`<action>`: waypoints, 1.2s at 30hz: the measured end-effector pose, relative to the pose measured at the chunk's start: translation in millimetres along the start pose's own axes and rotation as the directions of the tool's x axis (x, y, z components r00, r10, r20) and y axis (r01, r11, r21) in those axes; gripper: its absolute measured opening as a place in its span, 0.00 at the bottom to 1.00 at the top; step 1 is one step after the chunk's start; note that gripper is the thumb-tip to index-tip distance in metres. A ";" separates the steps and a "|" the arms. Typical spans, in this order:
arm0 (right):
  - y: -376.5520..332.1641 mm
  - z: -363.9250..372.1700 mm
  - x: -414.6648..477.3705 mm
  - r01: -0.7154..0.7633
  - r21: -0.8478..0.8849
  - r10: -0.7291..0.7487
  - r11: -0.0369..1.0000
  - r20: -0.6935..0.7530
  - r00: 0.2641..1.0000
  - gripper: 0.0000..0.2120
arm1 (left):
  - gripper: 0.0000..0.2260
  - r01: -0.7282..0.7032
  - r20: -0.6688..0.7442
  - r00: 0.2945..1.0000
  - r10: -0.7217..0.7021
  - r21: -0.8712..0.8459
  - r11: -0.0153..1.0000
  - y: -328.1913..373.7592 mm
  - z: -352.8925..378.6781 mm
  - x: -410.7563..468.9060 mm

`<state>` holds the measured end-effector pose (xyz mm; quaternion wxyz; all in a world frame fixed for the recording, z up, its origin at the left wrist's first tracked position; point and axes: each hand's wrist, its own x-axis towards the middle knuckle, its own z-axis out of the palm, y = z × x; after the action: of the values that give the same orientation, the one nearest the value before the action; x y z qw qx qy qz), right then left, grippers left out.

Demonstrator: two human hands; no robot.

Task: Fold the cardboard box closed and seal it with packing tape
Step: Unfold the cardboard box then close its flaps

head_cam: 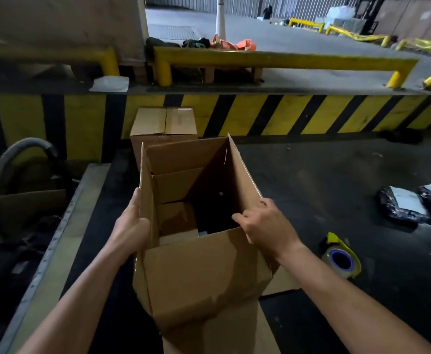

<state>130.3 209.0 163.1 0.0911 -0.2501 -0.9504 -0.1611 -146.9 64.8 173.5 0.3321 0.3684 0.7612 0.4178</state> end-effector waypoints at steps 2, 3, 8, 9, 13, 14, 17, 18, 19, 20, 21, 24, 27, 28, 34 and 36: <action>0.6 -5.3 0.8 0.018 0.017 -0.020 1.000 0.086 0.996 0.19 | 0.42 -0.003 -0.007 1.000 0.003 0.007 1.000 0.1 3.0 2.3; 1.9 -5.8 0.3 0.034 0.023 -0.037 0.999 0.153 0.987 0.23 | 0.42 -0.007 -0.005 1.000 0.007 -0.003 1.000 -0.5 3.4 3.7; -5.5 -2.0 0.5 -0.058 -0.018 0.061 0.998 0.332 0.941 0.27 | 0.42 0.000 -0.039 0.999 -0.002 -0.062 0.998 0.7 5.8 1.7; -12.4 1.5 0.9 -0.102 -0.005 0.098 0.995 0.349 0.932 0.30 | 0.42 0.004 -0.045 0.999 -0.007 -0.069 0.998 0.5 6.4 1.3; -50.5 26.9 -6.9 -0.258 0.169 0.181 0.951 0.372 0.911 0.34 | 0.40 0.021 -0.073 0.997 -0.027 -0.082 0.996 -3.0 0.3 1.9; -58.2 34.6 -10.9 -0.301 0.227 0.193 0.926 0.401 0.896 0.33 | 0.42 0.034 -0.045 0.998 -0.038 -0.093 0.995 -4.9 -1.9 1.3; -72.3 57.0 -20.0 -0.406 0.351 0.175 0.844 0.535 0.826 0.35 | 0.43 0.046 0.098 0.995 -0.031 -0.148 0.988 -8.7 -2.8 -5.1; -75.8 64.9 -22.9 -0.414 0.367 0.147 0.833 0.575 0.805 0.37 | 0.42 0.042 0.111 0.994 -0.025 -0.153 0.987 -7.4 -1.2 -7.7; -79.0 72.0 -25.9 -0.421 0.378 0.129 0.825 0.599 0.791 0.38 | 0.42 0.031 0.107 0.994 -0.015 -0.150 0.988 -6.7 0.4 -8.6; -81.1 77.2 -28.4 -0.430 0.389 0.124 0.815 0.608 0.784 0.39 | 0.41 0.024 0.100 0.995 -0.010 -0.140 0.990 -4.8 2.1 -8.8; -82.2 81.1 -30.2 -0.442 0.401 0.130 0.803 0.606 0.785 0.39 | 0.41 0.019 0.095 0.995 -0.007 -0.128 0.992 -3.2 3.6 -8.4; -79.3 82.4 -28.4 -0.445 0.409 0.148 0.797 0.581 0.800 0.38 | 0.43 0.023 0.095 0.995 -0.014 -0.098 0.995 3.0 3.4 -5.3; -76.8 78.2 -21.5 -0.442 0.408 0.171 0.799 0.551 0.817 0.35 | 0.43 0.008 0.084 0.996 0.000 -0.097 0.995 5.9 3.2 -0.3; -76.6 76.8 -18.2 -0.449 0.418 0.181 0.790 0.540 0.822 0.35 | 0.42 -0.002 0.068 0.998 0.009 -0.098 0.995 5.9 3.6 0.5; -59.6 75.0 41.7 -0.464 0.470 0.240 0.751 0.460 0.855 0.32 | 0.37 -0.066 -0.019 0.998 0.065 -0.076 0.995 13.7 2.3 -5.0; -50.5 76.2 74.2 -0.468 0.491 0.245 0.735 0.452 0.858 0.31 | 0.37 -0.066 -0.003 0.998 0.066 -0.063 0.996 15.2 -1.3 -3.5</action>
<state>34.1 227.3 97.8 0.0188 -0.4153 -0.8854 0.2082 -141.9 67.2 188.2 0.3290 0.3825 0.7353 0.4525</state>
